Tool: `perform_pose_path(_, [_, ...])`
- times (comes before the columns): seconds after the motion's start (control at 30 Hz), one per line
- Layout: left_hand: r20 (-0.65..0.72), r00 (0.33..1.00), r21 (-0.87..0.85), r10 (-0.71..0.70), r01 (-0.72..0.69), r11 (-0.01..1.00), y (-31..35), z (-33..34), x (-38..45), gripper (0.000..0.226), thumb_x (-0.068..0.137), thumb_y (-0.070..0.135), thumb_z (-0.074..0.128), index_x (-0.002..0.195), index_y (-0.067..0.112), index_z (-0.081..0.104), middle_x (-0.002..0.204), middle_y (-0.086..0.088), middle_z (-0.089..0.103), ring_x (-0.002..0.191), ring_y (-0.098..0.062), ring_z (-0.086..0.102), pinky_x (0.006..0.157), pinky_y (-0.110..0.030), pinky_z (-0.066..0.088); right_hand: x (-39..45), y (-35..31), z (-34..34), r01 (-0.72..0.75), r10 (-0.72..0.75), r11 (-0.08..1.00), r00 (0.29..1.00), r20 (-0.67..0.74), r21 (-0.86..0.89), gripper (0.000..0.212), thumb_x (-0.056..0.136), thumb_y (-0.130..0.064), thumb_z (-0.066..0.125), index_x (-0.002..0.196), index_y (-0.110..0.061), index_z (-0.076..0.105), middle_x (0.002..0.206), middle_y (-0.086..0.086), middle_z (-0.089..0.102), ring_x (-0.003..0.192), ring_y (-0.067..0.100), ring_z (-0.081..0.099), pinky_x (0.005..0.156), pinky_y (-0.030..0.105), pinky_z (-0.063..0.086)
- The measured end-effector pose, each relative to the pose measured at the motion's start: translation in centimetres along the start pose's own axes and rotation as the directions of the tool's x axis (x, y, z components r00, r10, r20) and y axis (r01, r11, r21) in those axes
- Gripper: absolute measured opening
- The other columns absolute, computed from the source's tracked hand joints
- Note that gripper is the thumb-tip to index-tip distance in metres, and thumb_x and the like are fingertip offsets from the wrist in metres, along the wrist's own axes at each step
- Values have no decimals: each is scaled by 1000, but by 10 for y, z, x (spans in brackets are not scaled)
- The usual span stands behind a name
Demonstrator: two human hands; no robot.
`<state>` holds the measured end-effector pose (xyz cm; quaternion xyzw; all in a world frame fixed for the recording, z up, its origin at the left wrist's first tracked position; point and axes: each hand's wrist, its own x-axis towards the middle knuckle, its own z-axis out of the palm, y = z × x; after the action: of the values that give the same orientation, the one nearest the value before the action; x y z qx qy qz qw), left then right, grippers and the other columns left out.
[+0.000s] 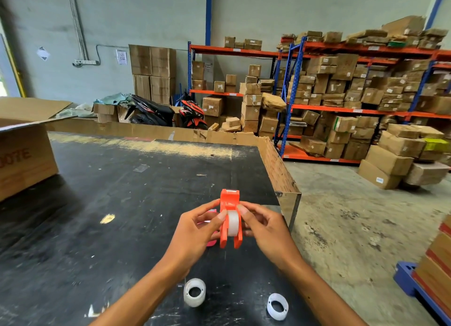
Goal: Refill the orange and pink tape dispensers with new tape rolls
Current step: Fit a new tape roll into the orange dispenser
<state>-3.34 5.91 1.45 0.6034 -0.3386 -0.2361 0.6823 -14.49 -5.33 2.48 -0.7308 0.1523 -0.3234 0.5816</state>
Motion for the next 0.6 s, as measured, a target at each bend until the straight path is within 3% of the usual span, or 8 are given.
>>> perform_pose_path(0.13, [-14,999,74,36,-35,997,-8,0,3,37,86,19,65,123,23,64,101,-7,77,91,-20,75,84,-45,60,6,2,-4,70,-63,964,997,33,-255,17,86,-30,66,96,-44,68,103,-9,70,91,4,66,79,17,51])
perform_pose_path(0.27, [-17,999,100,47,-46,994,-12,-3,5,36,87,20,64,123,25,63,104,-7,76,91,-21,75,81,-44,61,13,-3,-11,48,9,943,986,169,-328,27,82,-29,72,90,-53,63,90,-7,60,78,7,55,75,17,47])
perform_pose_path(0.5, [18,998,97,62,-64,993,-10,-8,5,36,90,15,61,125,20,62,107,-8,75,92,-22,74,78,-38,62,16,-9,-14,57,21,935,977,213,-350,25,74,-24,79,96,-33,72,91,-5,57,72,5,53,64,18,47])
perform_pose_path(0.6, [27,995,106,100,-102,989,-7,-9,4,33,86,22,64,116,34,66,106,-4,76,95,-19,74,79,-37,62,17,-14,-12,80,-10,936,980,199,-344,14,78,-33,74,91,-34,71,85,-8,56,72,3,51,69,18,47])
